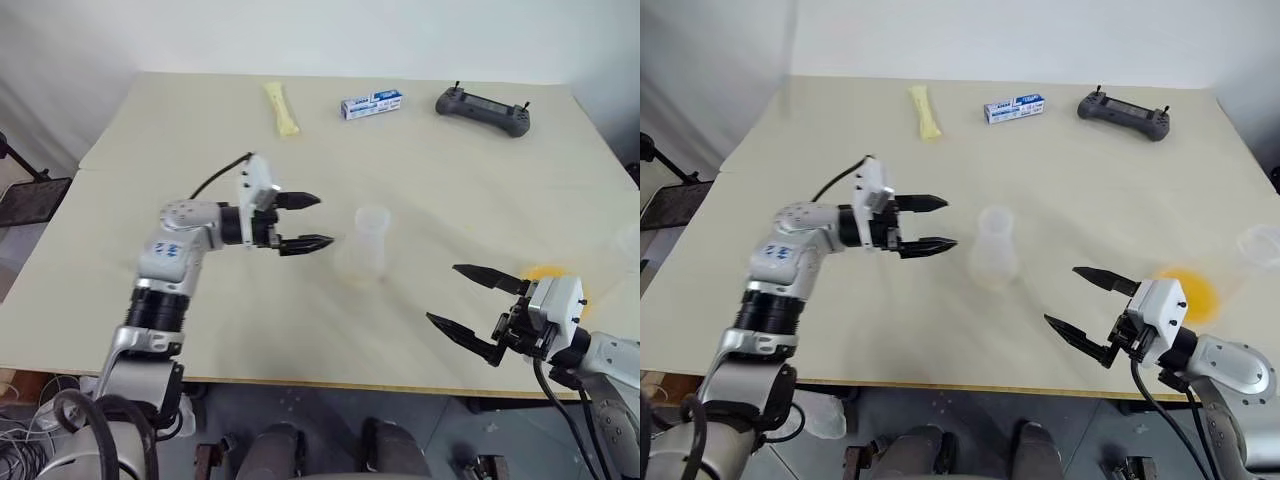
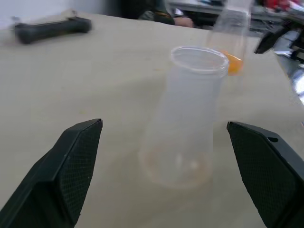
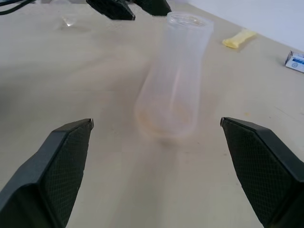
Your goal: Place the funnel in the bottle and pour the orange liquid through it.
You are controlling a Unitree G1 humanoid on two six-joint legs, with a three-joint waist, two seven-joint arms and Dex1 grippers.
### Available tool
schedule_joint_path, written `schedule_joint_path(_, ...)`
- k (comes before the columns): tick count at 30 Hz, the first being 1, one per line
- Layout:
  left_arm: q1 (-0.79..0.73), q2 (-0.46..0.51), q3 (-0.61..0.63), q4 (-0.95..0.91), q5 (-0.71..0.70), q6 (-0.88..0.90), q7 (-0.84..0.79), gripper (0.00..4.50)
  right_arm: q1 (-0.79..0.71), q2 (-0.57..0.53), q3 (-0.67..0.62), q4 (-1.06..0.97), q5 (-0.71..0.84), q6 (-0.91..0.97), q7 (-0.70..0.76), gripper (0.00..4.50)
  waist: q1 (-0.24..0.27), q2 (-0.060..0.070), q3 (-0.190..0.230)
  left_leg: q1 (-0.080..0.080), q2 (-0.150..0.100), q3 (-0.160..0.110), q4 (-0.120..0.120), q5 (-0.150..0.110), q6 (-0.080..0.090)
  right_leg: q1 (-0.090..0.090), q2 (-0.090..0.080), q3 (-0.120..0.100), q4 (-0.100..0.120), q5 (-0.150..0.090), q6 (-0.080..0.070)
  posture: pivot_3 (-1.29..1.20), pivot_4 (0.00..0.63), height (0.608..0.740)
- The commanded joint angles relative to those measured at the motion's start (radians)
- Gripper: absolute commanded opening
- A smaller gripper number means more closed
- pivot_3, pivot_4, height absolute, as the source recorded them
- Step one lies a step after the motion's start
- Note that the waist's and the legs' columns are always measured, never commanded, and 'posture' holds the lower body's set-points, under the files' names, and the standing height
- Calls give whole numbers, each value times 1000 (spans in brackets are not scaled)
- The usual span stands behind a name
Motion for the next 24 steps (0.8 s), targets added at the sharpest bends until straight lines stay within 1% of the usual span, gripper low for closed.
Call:
schedule_joint_path(1, 94, 49, 111, -154, -60, 47, 75, 4462, -18, -11, -9, 13, 21, 7, 25, 4500, -6, 0, 0, 0, 0, -1, 0, 0, 0, 0, 0, 0, 0, 0, 0, 0, 150, 740)
schedule_joint_path(3, 191, 80, 169, -227, -73, 59, 110, 4462, -37, -11, 1, 27, 23, 12, 37, 4500, -7, 0, 0, 0, 0, -1, 0, 0, 0, 0, 0, 0, 1, 0, 0, 0, 150, 740)
schedule_joint_path(5, 322, 97, 257, -317, -100, 57, 141, 4462, -60, -12, 12, 41, 29, 21, 53, 4500, -8, 0, 0, 0, 0, -1, 0, 0, 0, 0, -1, 2, 0, 0, 0, 0, 150, 740)
schedule_joint_path(9, 574, 69, 433, -456, -153, 10, 210, 4462, -102, -13, 25, 70, 37, 33, 88, 4500, -10, 0, 0, 0, 1, -3, 0, -1, -2, 0, -1, 5, 0, 0, -1, 0, 150, 740)
schedule_joint_path(13, 778, 19, 559, -526, -187, -48, 255, 4462, -138, -19, 40, 96, 43, 47, 124, 4500, -4, 0, 0, 0, 0, -4, 0, -1, -2, 1, -4, 5, -1, 0, -1, 0, 150, 740)
schedule_joint_path(17, 891, -44, 646, -560, -193, -118, 332, 4462, -174, -12, 57, 129, 37, 52, 149, 4500, 0, 0, 0, 0, -1, -5, 1, -1, -2, 2, -5, 5, -1, 0, -1, 0, 150, 740)
schedule_joint_path(18, 915, -74, 673, -565, -194, -145, 362, 4462, -186, -10, 63, 141, 34, 52, 156, 4500, -2, 0, 0, 0, -1, -5, 1, -1, -2, 2, -6, 5, -2, 0, -1, 0, 150, 740)
schedule_joint_path(20, 950, -105, 701, -567, -191, -179, 404, 4462, -202, -7, 72, 158, 30, 50, 165, 4500, -6, 0, 0, 0, 0, -5, 1, -2, -2, 2, -6, 6, -2, -1, -1, 0, 150, 740)
schedule_joint_path(21, 962, -121, 707, -566, -168, -194, 443, 4462, -210, -5, 78, 167, 29, 48, 171, 4500, -6, 0, 0, 0, 0, -5, 1, -2, -2, 2, -6, 5, -2, -1, -1, 0, 150, 740)
schedule_joint_path(24, 929, -153, 700, -534, -92, -227, 591, 4462, -232, -4, 94, 194, 24, 41, 190, 4500, -4, 0, 0, 0, 0, -5, 1, -2, -3, 2, -6, 5, -2, -1, -2, 0, 150, 740)
